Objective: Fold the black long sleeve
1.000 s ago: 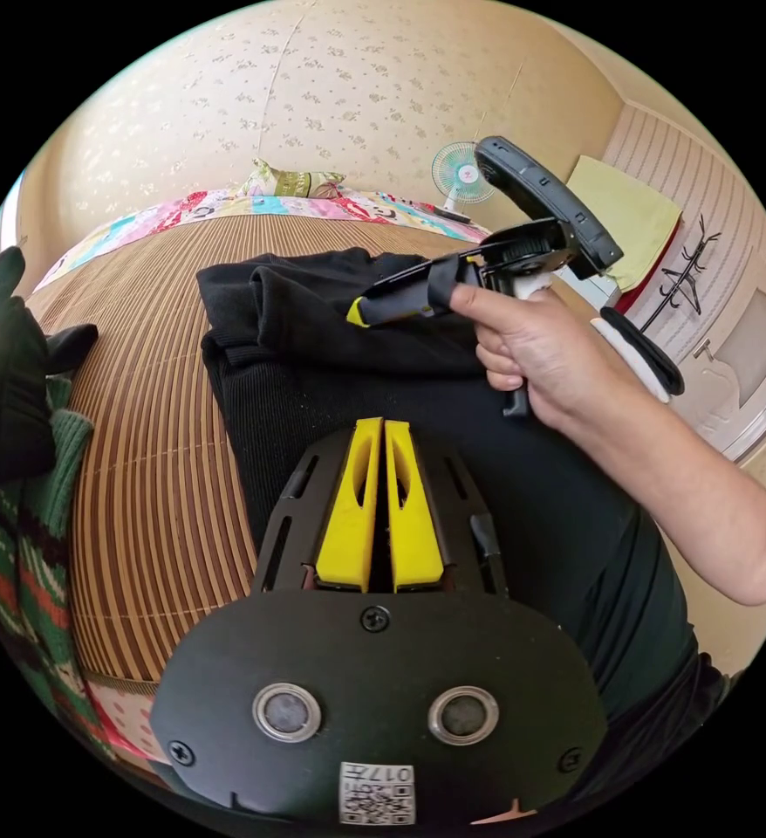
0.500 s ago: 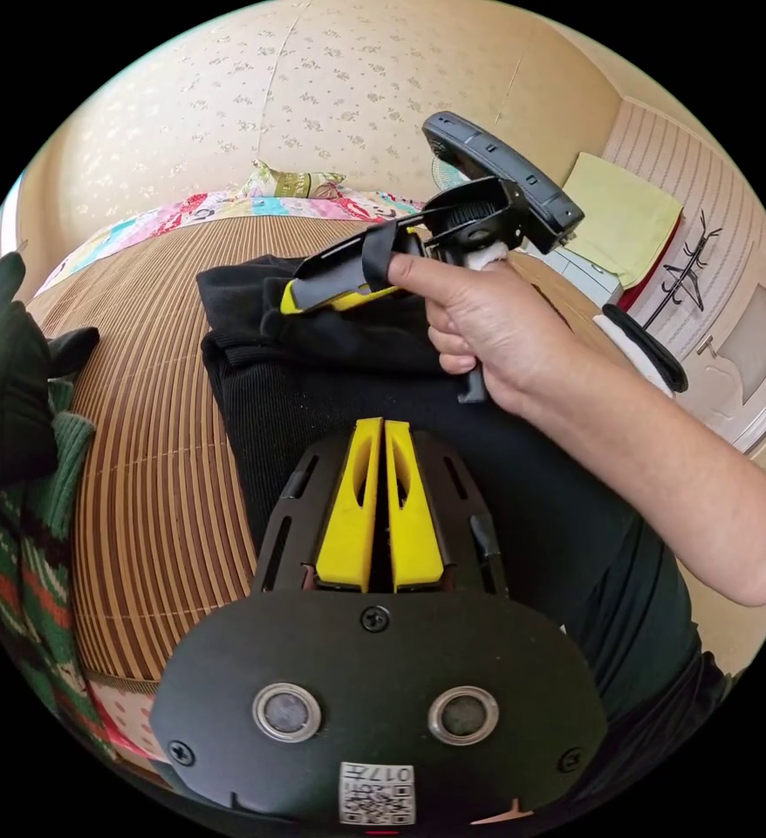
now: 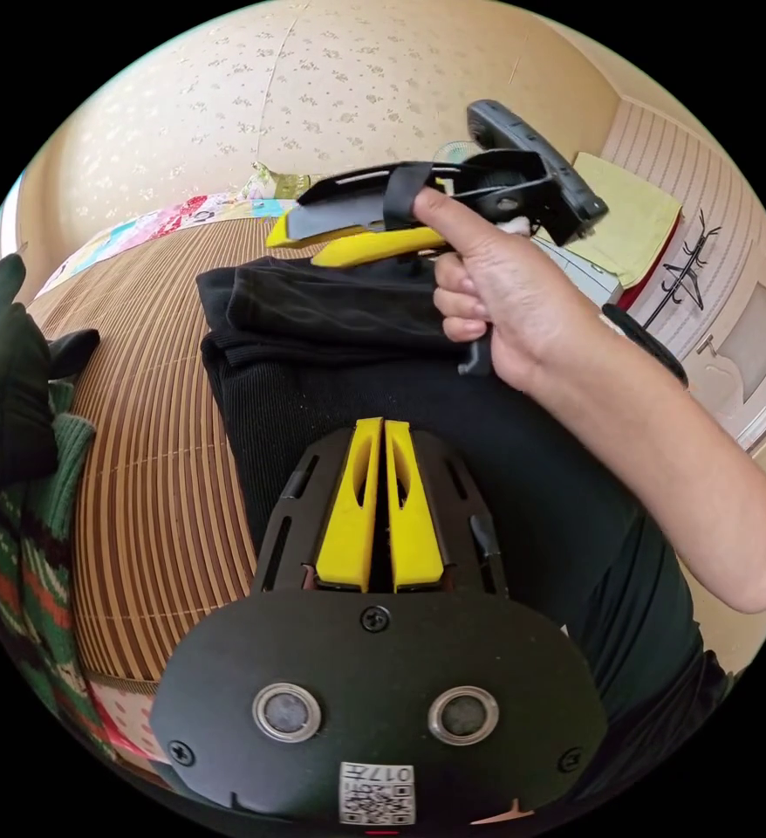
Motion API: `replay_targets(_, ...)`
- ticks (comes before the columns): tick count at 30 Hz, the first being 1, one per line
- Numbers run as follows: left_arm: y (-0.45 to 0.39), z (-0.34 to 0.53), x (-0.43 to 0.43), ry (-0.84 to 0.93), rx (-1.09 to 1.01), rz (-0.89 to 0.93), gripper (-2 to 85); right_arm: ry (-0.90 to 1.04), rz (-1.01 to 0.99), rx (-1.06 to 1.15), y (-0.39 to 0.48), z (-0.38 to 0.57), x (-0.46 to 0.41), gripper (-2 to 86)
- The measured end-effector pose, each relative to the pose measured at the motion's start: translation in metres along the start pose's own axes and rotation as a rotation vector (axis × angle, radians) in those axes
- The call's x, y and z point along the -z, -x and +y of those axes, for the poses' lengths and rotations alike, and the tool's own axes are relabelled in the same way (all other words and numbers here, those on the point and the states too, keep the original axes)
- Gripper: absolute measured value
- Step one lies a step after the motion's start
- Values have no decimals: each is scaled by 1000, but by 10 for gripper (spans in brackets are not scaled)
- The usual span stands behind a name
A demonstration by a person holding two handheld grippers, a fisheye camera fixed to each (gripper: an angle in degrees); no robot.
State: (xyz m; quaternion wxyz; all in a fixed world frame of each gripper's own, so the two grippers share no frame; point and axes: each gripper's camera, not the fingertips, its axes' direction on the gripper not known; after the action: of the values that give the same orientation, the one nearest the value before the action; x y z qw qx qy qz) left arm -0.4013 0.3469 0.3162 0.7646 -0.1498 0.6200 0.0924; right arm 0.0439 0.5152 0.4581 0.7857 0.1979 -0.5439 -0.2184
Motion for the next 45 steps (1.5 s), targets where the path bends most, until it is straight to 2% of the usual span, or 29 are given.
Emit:
replay_targets(3,-4,-4,-1,0,2,5,-10,-93,42,-37,3,54,35,56)
replay_targets(5,-7,-7,-1,1,2,3,-9,-133,163,-119,2,109,58,29)
replay_targets(8,-12,-13,-2,1,0,-3,-9,-257,284,-297,0,195,91,15)
replay_targets(10,-15,-17,-2,2,0,-4,-9,-321,235,-295,4,235,111,11)
replay_targets(13,-20,-24,-3,4,1,-5,-9,-324,367,-351,14,268,136,8)
replay_targets(17,-32,-40,-4,40,-2,-40,-9,-187,545,-383,9,264,152,7)
replay_targets(21,-39,-73,-11,173,66,-69,-9,21,536,-399,-14,247,136,6)
replay_targets(23,-38,-100,-20,299,105,-68,-8,69,507,-380,-20,231,132,5)
replay_targets(27,-35,-167,-55,564,10,-56,-9,146,556,-381,-24,193,113,4)
replay_targets(31,-5,-203,-80,634,70,91,-10,114,713,-334,-10,163,79,3)
replay_targets(33,18,-216,-88,621,120,187,-10,87,765,-309,-6,157,68,3)
replay_targets(37,34,-217,-89,524,154,249,-10,42,792,-300,-6,149,56,3)
replay_targets(43,-14,-178,-41,229,20,30,-9,-47,703,-309,-5,163,64,3)
replay_targets(45,-14,-147,9,42,10,212,-6,-72,659,-319,-8,168,69,4)
